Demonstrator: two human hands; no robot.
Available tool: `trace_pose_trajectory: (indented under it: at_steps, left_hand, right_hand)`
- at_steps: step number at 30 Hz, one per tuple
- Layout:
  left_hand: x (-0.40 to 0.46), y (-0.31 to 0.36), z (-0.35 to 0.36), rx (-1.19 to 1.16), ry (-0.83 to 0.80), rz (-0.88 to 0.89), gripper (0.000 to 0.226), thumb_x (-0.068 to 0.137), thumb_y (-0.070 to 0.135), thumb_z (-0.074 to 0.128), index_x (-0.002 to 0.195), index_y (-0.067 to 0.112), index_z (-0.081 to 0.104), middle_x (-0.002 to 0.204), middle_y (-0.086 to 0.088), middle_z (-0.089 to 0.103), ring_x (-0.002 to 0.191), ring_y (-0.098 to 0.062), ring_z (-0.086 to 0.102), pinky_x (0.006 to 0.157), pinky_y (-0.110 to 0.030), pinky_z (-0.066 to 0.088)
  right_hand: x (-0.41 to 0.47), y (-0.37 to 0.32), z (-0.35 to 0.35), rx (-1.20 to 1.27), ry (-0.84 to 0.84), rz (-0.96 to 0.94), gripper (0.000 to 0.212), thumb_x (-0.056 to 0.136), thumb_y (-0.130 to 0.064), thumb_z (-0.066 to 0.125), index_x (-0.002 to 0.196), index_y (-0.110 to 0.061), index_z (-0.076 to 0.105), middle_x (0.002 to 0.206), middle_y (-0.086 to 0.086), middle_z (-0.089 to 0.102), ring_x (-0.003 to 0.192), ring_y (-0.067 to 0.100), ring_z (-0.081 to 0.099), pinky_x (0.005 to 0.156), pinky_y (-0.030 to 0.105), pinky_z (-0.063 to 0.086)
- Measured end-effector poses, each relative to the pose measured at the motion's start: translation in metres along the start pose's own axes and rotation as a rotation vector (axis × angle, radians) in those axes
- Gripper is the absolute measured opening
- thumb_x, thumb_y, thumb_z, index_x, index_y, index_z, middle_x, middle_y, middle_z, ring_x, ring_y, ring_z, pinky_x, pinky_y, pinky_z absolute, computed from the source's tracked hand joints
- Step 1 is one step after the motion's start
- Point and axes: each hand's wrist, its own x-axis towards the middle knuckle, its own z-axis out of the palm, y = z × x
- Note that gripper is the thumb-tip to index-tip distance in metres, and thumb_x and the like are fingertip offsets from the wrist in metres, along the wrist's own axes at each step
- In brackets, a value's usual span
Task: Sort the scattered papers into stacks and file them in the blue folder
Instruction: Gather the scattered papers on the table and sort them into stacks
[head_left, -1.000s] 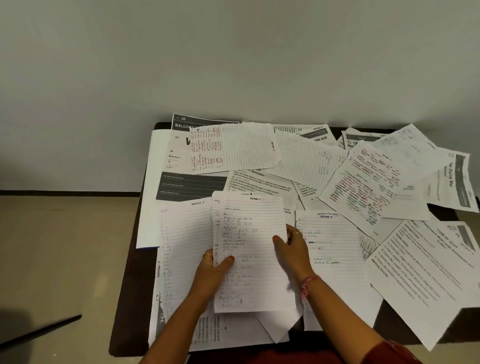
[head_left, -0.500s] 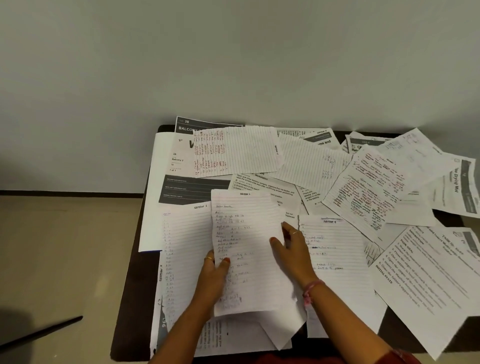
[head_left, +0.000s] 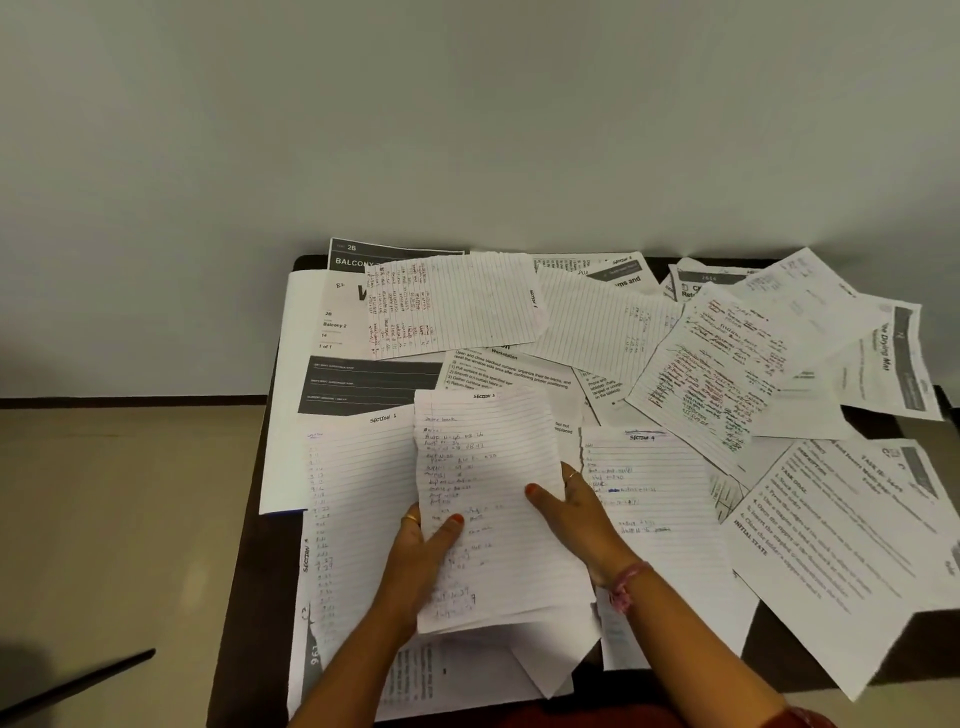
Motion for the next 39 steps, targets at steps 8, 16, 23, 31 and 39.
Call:
trace_pose_trajectory:
  at_steps: [8,16,23,31,39]
  left_hand:
    - [0.0,-0.004,0.007,0.08,-0.004,0.027,0.032,0.089,0.021,0.065,0.119,0.023,0.054,0.109,-0.002,0.071,0.091,-0.02,0.072,0.078,-0.041,0.059]
    - [-0.009,-0.013,0.034,0.217,-0.079,0.081,0.041,0.085,0.022,0.07,0.121,0.021,0.051,0.11,0.0,0.07,0.091,-0.016,0.071,0.076,-0.033,0.06]
    - [-0.018,-0.023,0.076,0.356,-0.266,0.068,0.042,0.085,0.02,0.071,0.121,0.021,0.05,0.115,0.004,0.067,0.097,-0.008,0.068,0.081,-0.025,0.057]
    - [-0.016,-0.037,0.141,0.642,-0.082,0.051,0.035,0.091,0.02,0.063,0.122,0.011,0.05,0.113,0.001,0.057,0.097,-0.008,0.055,0.073,-0.011,0.042]
    - [-0.015,-0.04,0.182,0.734,0.056,0.037,0.052,0.085,0.024,0.067,0.129,0.008,0.045,0.124,-0.01,0.045,0.109,-0.021,0.051,0.096,-0.033,0.048]
  right_hand:
    - [-0.013,0.003,-0.014,0.058,-0.015,-0.014,0.041,0.091,-0.018,0.064,0.13,-0.02,0.053,0.121,-0.005,0.066,0.112,0.012,0.062,0.097,0.036,0.051]
    - [-0.032,0.018,-0.038,0.068,0.112,-0.009,0.037,0.093,-0.023,0.06,0.13,-0.02,0.055,0.122,-0.005,0.065,0.113,0.013,0.061,0.1,0.039,0.049]
    - [-0.058,0.038,-0.097,0.138,0.219,0.065,0.028,0.093,-0.021,0.061,0.121,-0.021,0.06,0.115,-0.007,0.067,0.106,0.009,0.062,0.095,0.029,0.049]
    - [-0.069,0.054,-0.163,0.017,0.254,0.151,0.025,0.094,-0.023,0.06,0.118,-0.017,0.062,0.109,-0.003,0.07,0.097,0.014,0.067,0.073,0.021,0.054]
    - [-0.056,0.048,-0.185,-0.621,0.257,0.148,0.039,0.089,-0.031,0.061,0.12,-0.008,0.054,0.121,0.009,0.048,0.106,0.025,0.053,0.088,0.032,0.044]
